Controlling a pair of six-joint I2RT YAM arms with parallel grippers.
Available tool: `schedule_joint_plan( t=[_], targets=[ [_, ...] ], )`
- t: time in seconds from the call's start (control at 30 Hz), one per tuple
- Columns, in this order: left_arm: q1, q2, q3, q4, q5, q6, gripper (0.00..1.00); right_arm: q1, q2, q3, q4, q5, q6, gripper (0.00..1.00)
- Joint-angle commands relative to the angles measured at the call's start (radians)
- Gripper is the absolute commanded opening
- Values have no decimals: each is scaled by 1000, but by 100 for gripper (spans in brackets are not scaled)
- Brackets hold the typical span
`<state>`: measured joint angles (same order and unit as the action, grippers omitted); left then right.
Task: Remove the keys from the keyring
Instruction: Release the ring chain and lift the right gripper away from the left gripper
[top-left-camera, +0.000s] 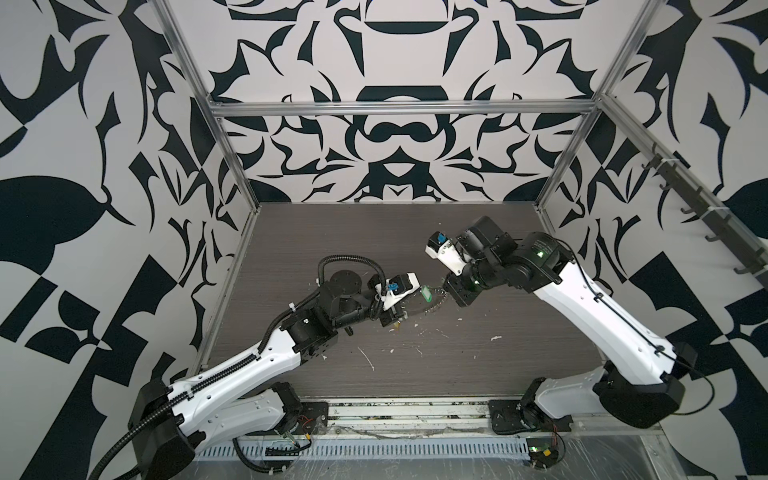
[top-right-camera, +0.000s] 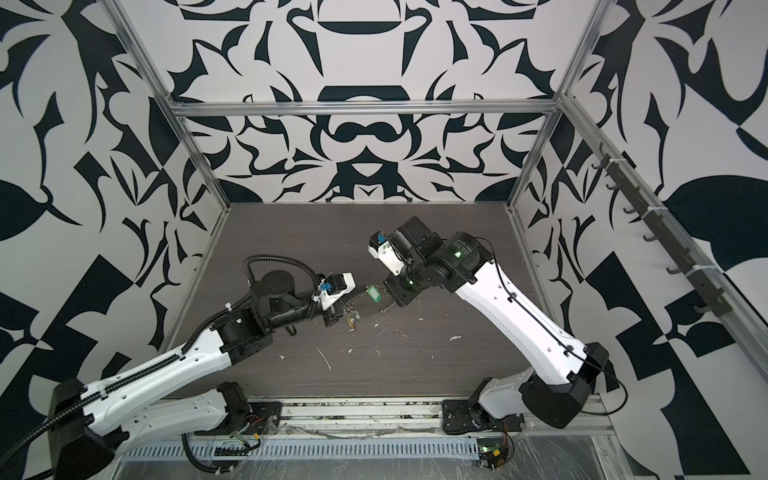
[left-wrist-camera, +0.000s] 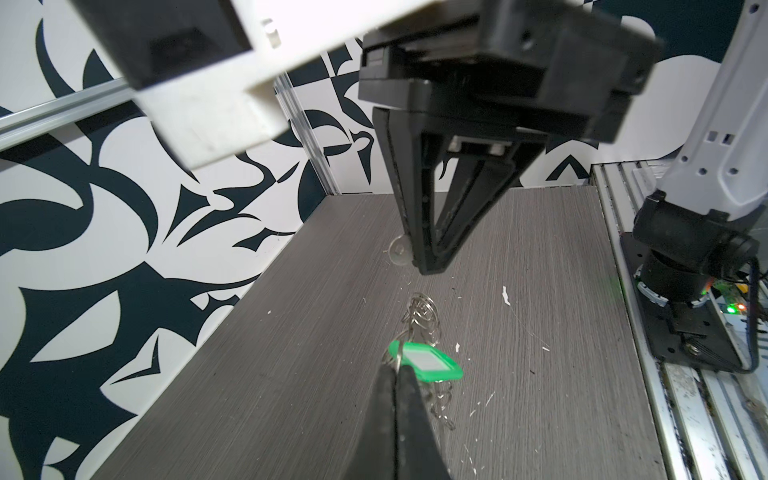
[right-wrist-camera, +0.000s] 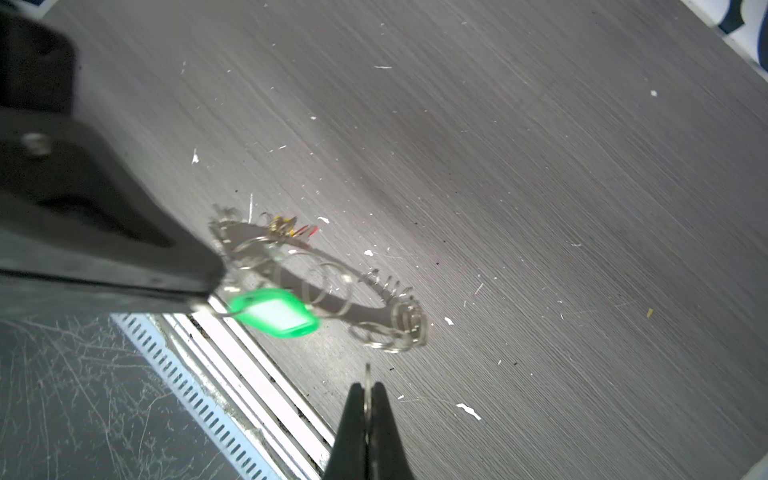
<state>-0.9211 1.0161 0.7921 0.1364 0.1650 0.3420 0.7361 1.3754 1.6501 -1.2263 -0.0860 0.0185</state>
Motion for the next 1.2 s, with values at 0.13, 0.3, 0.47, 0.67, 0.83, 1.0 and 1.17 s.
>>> schedule_joint_plan(
  t=[0.13, 0.3, 0.47, 0.67, 0.83, 1.0, 1.17],
  targets=[
    [4, -44, -8, 24, -20, 16, 0, -146, -49, -132, 139, -46, 33, 0],
    [4, -62, -8, 14, -30, 20, 0, -221, -61, -245, 253, -102, 86, 0],
    [4, -90, -18, -3, -39, 23, 0, -278, -41, -345, 384, -142, 138, 0],
    [5, -121, -34, -15, -50, 25, 0, -350, 41, -469, 579, -203, 233, 0],
    [10, -143, -53, -17, -48, 22, 0, -360, 147, -514, 707, -226, 315, 0],
    [11, -161, -65, -19, -49, 16, 0, -363, 242, -522, 792, -244, 346, 0],
    [13, -174, -74, -24, -49, 12, 0, -363, 338, -501, 856, -268, 381, 0]
  ],
)
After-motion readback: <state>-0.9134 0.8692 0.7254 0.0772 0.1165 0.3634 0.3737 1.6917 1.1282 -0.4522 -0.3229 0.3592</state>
